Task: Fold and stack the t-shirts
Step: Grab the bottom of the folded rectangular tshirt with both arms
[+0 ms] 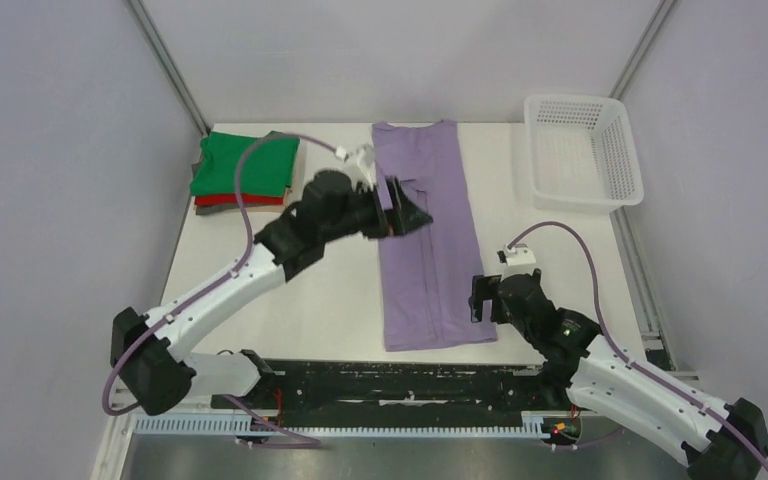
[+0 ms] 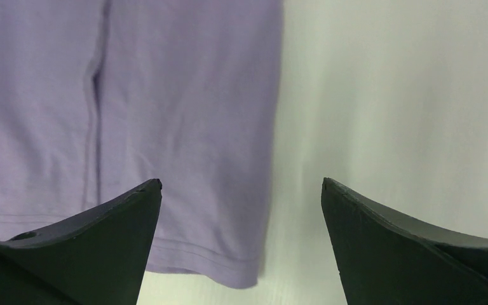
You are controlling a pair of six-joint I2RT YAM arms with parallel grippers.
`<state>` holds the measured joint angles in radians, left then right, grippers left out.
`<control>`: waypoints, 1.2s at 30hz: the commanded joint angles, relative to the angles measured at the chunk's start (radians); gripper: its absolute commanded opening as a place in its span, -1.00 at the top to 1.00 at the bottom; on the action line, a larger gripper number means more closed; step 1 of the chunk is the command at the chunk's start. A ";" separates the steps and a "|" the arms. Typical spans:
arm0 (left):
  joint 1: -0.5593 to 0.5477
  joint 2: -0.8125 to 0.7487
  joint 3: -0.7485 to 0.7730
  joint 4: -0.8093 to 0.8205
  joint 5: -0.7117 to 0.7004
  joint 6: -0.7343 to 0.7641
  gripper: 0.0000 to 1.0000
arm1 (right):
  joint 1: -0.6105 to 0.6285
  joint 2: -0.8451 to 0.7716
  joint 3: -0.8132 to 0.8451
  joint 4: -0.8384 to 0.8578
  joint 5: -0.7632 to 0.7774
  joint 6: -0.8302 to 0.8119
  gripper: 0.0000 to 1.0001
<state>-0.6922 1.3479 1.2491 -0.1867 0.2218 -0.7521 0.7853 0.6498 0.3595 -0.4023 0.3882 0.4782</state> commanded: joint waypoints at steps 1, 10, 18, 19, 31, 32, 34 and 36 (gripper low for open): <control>-0.100 -0.052 -0.377 -0.058 -0.103 -0.121 -0.99 | -0.015 -0.045 0.041 -0.196 0.047 0.060 -0.96; -0.311 -0.106 -0.565 -0.223 -0.067 -0.198 -0.88 | -0.026 -0.108 -0.022 -0.191 -0.008 0.088 -0.52; -0.336 -0.055 -0.614 -0.169 -0.067 -0.243 -0.31 | -0.027 -0.164 -0.089 -0.130 -0.098 0.088 -0.11; -0.336 -0.046 -0.615 -0.166 -0.077 -0.246 -0.29 | -0.025 -0.156 -0.096 -0.130 -0.101 0.089 -0.10; -0.343 0.071 -0.607 -0.089 -0.086 -0.246 -0.10 | -0.026 -0.022 -0.080 -0.200 -0.152 0.124 0.20; -0.341 0.082 -0.604 -0.082 -0.088 -0.247 -0.09 | -0.026 -0.022 -0.080 -0.201 -0.155 0.127 0.20; -0.343 0.101 -0.597 -0.071 -0.092 -0.246 -0.05 | -0.026 -0.022 -0.081 -0.199 -0.173 0.131 0.22; -0.341 0.125 -0.588 -0.071 -0.104 -0.244 0.06 | -0.026 -0.017 -0.084 -0.196 -0.203 0.131 0.25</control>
<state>-1.0275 1.4235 0.6445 -0.2901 0.1558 -0.9749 0.7612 0.6289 0.2630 -0.5877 0.2413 0.5880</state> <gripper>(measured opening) 0.516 0.387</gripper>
